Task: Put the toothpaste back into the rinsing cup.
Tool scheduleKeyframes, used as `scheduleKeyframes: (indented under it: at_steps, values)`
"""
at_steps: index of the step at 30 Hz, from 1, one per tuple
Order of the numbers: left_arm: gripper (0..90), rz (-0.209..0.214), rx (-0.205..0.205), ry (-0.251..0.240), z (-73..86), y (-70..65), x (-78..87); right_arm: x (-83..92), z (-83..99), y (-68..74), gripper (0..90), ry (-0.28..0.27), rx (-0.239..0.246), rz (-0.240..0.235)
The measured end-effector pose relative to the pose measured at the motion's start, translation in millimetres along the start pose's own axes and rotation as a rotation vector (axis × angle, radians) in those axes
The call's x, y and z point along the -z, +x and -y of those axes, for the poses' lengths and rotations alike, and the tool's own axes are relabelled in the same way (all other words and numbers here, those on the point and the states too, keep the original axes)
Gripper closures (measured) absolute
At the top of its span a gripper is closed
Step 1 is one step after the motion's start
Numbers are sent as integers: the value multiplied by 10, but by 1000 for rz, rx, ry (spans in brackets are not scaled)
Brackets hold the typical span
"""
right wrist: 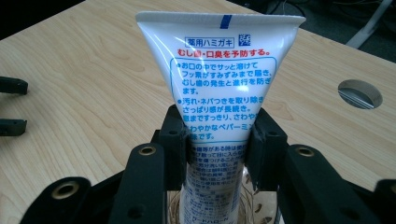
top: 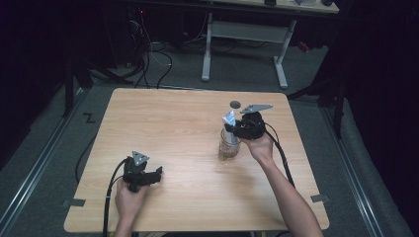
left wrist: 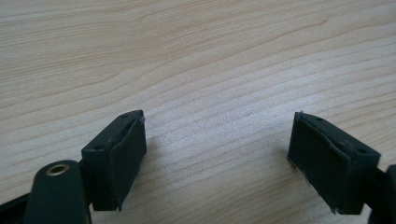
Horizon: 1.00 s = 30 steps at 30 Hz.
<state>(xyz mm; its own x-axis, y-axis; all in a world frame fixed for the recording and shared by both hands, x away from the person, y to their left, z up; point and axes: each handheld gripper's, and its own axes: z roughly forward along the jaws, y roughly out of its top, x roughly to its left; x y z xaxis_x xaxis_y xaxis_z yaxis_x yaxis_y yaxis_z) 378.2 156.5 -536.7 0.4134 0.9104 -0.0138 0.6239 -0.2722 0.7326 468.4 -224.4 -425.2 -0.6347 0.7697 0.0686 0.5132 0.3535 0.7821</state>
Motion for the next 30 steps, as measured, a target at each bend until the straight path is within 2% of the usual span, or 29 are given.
scheduleKeyframes:
  at_steps: [8, 30]
  values:
    - [192, 0, 0, 0, 0, 0, 0, -5, 22, 22, 636, 12, 16, -1]
    - [192, 0, 0, 0, 0, 0, 0, -29, 101, 16, 634, 34, 9, -6]
